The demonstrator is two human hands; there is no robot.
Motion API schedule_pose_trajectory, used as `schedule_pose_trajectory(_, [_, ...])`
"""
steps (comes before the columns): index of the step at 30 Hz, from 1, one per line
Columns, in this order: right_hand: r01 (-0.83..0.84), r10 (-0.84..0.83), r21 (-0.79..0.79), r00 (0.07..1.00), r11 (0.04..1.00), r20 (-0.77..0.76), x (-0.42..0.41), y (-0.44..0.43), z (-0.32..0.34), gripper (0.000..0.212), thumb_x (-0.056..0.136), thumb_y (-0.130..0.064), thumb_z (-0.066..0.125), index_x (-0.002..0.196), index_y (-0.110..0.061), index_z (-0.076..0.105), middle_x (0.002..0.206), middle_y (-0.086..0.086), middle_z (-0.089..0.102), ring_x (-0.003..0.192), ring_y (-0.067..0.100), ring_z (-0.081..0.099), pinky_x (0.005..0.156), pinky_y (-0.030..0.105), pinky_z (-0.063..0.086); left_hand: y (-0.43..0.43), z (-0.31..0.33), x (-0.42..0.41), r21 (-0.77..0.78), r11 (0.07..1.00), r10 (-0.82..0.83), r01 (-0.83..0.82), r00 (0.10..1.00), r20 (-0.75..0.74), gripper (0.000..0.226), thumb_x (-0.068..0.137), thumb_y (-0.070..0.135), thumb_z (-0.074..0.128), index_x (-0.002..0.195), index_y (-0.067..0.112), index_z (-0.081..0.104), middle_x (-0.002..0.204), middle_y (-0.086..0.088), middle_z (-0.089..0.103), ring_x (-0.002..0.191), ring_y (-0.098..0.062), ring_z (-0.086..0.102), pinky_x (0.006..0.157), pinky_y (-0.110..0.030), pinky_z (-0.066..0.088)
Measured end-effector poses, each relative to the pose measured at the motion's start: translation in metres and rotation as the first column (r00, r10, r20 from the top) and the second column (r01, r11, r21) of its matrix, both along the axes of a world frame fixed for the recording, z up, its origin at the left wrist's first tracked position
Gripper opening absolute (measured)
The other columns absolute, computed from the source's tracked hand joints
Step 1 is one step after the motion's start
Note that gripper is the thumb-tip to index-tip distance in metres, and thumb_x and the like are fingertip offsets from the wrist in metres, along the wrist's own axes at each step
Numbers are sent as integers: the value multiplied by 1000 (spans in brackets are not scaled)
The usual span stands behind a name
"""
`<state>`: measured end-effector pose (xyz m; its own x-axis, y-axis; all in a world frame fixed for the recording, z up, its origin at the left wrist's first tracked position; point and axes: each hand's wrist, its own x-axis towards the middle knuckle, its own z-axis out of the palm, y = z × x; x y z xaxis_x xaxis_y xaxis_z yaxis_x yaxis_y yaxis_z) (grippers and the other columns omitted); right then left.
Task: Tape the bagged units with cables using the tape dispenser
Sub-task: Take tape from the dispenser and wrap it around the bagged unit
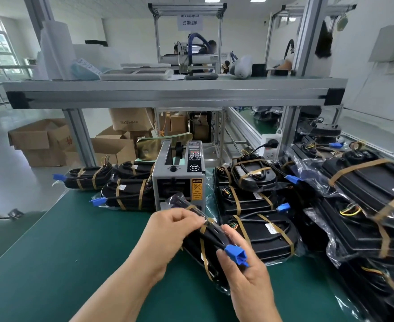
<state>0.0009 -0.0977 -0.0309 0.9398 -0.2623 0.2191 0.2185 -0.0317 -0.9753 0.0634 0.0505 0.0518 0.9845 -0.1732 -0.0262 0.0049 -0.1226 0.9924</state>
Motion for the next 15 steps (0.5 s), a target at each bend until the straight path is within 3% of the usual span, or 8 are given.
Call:
schedule_pose_trajectory(6, [-38,38,17,999,999,9,-3,0,1,53,78,-40,70,130,-38,60,116,-46,59,113,-24,51,84,-5,37,-16,-4,-13,63,997,50,-51,999,10,17,80,17,78,63,15,74,67,-2,73,56,-2,62,51,-8,45])
schedule_pose_trajectory(15, [-85,83,69,996,994,36,-4,1,0,53,79,-30,69,132,-28,59,111,-44,62,107,-20,57,82,-2,41,-20,-10,-10,121,988,93,-97,995,43,16,78,16,80,62,18,77,69,6,72,59,-1,64,52,-9,45])
